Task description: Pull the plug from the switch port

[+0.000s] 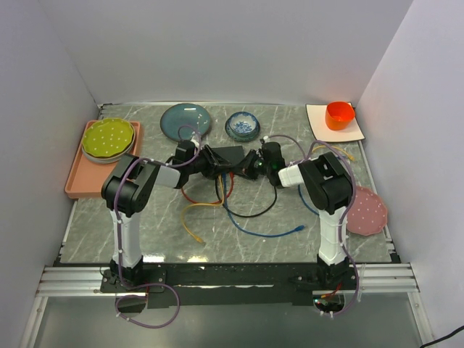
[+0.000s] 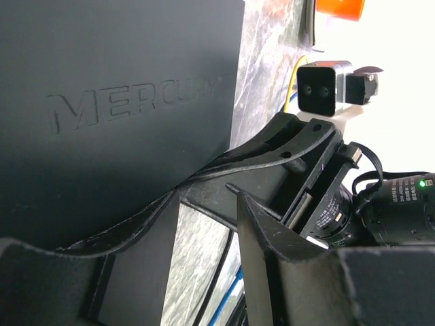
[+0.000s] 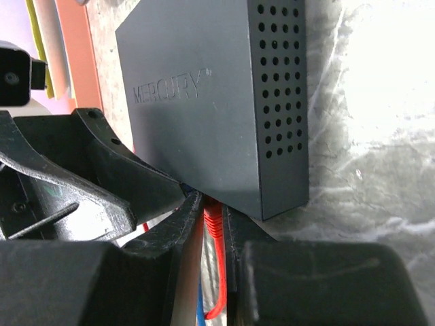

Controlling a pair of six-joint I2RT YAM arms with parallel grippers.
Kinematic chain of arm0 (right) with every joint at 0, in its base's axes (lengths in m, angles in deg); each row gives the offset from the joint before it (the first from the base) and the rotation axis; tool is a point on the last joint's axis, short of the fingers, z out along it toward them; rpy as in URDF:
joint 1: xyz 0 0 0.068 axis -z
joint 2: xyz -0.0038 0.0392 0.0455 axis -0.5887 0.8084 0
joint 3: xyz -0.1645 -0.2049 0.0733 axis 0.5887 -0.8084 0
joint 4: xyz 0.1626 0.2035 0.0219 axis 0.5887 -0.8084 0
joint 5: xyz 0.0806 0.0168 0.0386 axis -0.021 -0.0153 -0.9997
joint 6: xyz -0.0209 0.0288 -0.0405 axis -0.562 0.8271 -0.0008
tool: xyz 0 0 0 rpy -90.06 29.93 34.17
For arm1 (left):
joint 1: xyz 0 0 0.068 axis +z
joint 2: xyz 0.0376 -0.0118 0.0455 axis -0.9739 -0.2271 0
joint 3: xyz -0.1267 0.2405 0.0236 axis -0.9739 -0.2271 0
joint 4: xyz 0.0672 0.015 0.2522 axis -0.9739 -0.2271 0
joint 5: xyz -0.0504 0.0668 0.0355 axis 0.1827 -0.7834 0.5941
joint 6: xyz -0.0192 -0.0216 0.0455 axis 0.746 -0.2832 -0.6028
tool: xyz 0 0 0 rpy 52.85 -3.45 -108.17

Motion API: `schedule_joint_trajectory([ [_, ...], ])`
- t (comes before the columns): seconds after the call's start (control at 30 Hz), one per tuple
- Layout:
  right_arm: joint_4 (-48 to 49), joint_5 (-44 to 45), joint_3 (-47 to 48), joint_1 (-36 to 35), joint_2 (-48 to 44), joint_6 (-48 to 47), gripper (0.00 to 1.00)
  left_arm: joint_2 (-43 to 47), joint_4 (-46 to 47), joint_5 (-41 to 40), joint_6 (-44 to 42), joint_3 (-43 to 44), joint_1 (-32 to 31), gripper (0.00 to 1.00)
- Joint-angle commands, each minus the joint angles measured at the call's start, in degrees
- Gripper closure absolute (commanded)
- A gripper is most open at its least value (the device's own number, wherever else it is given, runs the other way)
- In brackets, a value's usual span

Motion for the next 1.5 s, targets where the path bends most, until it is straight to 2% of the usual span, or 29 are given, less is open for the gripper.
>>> schedule_joint_trajectory([
  [0.0, -5.42, -0.71, -2.38, -0.64, -3.03, -4.27, 1.00, -0.04, -2.55, -2.82, -1.54, 2.22, 0.11, 0.54],
  [0.4, -6.84, -3.08, -7.57, -2.93, -6.72, -5.68, 1.00, 0.84, -4.49, -4.85, -1.28, 3.54, 0.20, 0.54],
  [0.53, -9.10, -0.02, -10.82, -2.84, -12.93, -6.82, 1.00, 2.77, -4.22, -5.20, -1.45, 2.75, 0.37, 0.53],
  [0.6, -13.23, 6.47, -11.35, -2.84, -16.81, -10.23, 1.00, 4.18, -3.26, -5.37, -1.45, 1.52, 0.81, 0.53],
  [0.63, -19.78, 9.02, -10.92, -2.84, -20.48, -13.64, 1.00, 6.01, -2.30, -5.55, -1.45, 1.08, 1.25, 0.52],
  [0.7, -26.75, 18.39, -8.37, -3.01, -23.84, -17.52, 1.00, 7.86, -1.85, -5.99, -1.71, -0.41, 1.60, 0.52],
  [0.77, -34.30, 24.23, -6.27, -3.36, -27.98, -22.27, 1.00, 10.41, -4.39, -7.65, -3.02, -0.68, 1.78, 0.52],
  [0.9, -41.72, 38.19, -4.76, -4.33, -34.83, -27.38, 1.00, 14.37, -6.95, -10.03, -4.70, -1.90, 1.78, 0.51],
  [1.07, -45.76, 43.94, -4.85, -5.82, -38.71, -30.55, 1.00, 16.49, -6.08, -9.86, -4.53, -4.10, 1.87, 0.50],
  [1.23, -50.85, 46.74, -3.71, -7.84, -37.31, -30.73, 1.00, 16.75, -3.43, -8.37, -2.60, -7.17, 1.78, 0.50],
  [1.37, -52.72, 48.08, -3.08, -7.94, -37.04, -29.06, 0.68, 18.77, -3.26, -8.62, -2.86, -9.37, 1.43, 0.50],
  [1.47, -49.20, 45.45, -5.37, -8.46, -40.38, -27.74, 0.59, 20.53, -3.43, -9.15, -3.30, -10.96, 1.08, 0.49],
])
